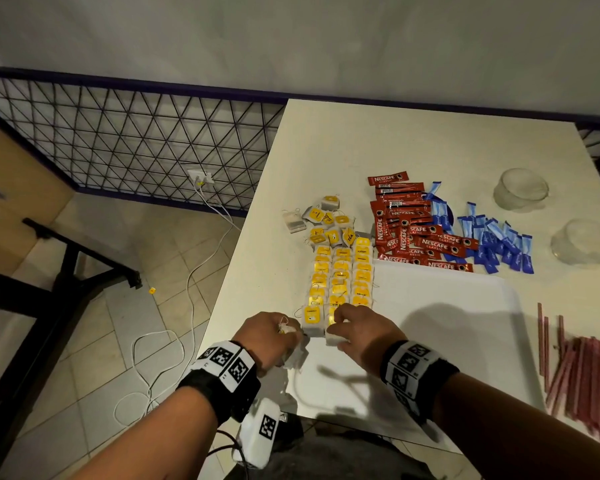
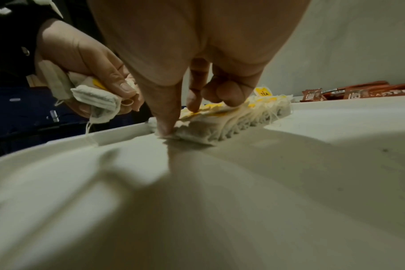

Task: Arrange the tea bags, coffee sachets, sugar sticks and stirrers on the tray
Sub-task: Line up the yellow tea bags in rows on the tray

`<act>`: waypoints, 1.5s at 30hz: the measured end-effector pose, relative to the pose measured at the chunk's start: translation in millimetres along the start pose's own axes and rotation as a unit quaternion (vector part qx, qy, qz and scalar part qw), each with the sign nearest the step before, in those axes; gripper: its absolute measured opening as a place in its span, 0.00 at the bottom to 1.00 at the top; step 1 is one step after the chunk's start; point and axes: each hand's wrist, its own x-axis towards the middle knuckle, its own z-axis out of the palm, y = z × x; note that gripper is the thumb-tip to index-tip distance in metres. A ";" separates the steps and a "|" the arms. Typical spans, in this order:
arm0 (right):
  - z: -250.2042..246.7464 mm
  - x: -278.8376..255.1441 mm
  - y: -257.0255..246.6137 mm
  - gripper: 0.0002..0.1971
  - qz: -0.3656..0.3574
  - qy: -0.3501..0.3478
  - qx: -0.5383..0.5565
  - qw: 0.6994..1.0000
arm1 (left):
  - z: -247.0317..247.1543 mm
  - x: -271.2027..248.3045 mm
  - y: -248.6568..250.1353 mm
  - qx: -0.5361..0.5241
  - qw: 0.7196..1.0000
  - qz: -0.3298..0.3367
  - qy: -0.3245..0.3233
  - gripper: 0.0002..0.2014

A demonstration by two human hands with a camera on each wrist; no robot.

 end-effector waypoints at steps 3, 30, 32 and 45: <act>-10.6 -2.0 -7.7 0.16 -0.008 0.087 0.128 0.988 | -1.2 4.4 -1.0 -0.111 0.994 0.005 -0.007 0.06; -49.1 4.3 -37.2 0.14 -0.062 0.132 0.252 0.957 | -4.3 6.9 37.8 -0.346 0.933 -0.090 -0.037 0.44; -52.1 3.8 -38.1 0.13 -0.061 0.135 0.249 0.957 | -2.9 9.5 32.6 -0.374 0.921 -0.096 -0.055 0.45; -62.7 -2.7 -35.6 0.31 0.016 0.141 0.314 0.939 | -21.9 -3.2 33.1 -0.429 0.902 0.045 0.027 0.11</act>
